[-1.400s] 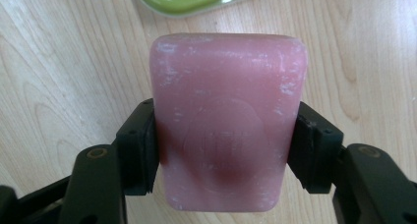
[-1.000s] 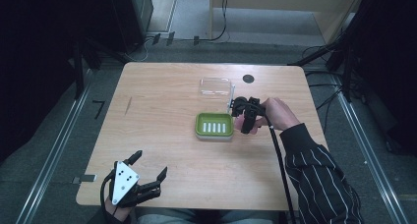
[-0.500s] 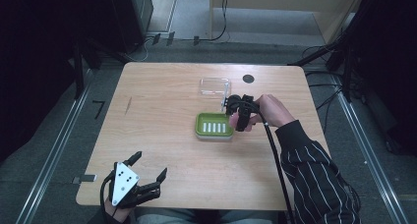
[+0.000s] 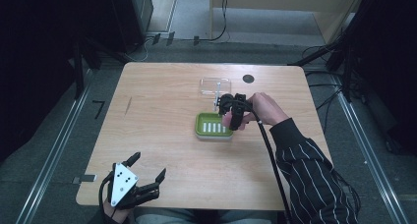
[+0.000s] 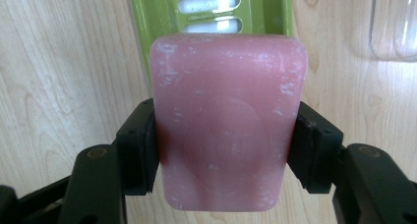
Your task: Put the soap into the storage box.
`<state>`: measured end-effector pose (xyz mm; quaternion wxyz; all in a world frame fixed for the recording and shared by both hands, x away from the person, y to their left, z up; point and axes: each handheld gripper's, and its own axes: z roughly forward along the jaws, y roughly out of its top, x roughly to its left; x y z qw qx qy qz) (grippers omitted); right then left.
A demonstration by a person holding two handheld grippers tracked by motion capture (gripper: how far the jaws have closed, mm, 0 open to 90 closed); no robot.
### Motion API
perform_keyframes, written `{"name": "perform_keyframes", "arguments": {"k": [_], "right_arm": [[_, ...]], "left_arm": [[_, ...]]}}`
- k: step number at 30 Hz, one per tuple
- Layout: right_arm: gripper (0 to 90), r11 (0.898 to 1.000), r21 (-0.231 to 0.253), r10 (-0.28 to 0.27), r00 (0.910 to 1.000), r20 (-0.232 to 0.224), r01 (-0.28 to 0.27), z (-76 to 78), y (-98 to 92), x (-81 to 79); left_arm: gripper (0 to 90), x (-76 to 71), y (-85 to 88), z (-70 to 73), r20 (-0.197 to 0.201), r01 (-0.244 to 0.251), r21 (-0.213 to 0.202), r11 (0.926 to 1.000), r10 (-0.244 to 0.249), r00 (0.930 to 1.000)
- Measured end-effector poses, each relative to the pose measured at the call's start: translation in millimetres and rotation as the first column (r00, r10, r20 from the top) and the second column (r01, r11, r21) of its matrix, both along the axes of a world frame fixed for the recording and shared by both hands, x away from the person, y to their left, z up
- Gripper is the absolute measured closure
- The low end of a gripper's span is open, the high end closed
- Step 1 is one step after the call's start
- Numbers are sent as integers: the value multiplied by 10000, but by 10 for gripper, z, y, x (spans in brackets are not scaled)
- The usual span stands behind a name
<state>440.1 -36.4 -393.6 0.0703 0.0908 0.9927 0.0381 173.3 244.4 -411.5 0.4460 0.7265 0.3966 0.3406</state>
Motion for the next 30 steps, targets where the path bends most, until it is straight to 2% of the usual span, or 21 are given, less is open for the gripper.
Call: {"name": "perform_keyframes", "arguments": {"k": [14,30], "right_arm": [[387,9987,191,470,9989,77,-471,-17,192,33],[386,9971,46,757,9971,-2,-757,-98,374,77]], "left_arm": [[137,-20,14,0,-11,-86,8,10000,86,10000],[136,-21,14,0,-23,-66,35,10000,66,10000]]}}
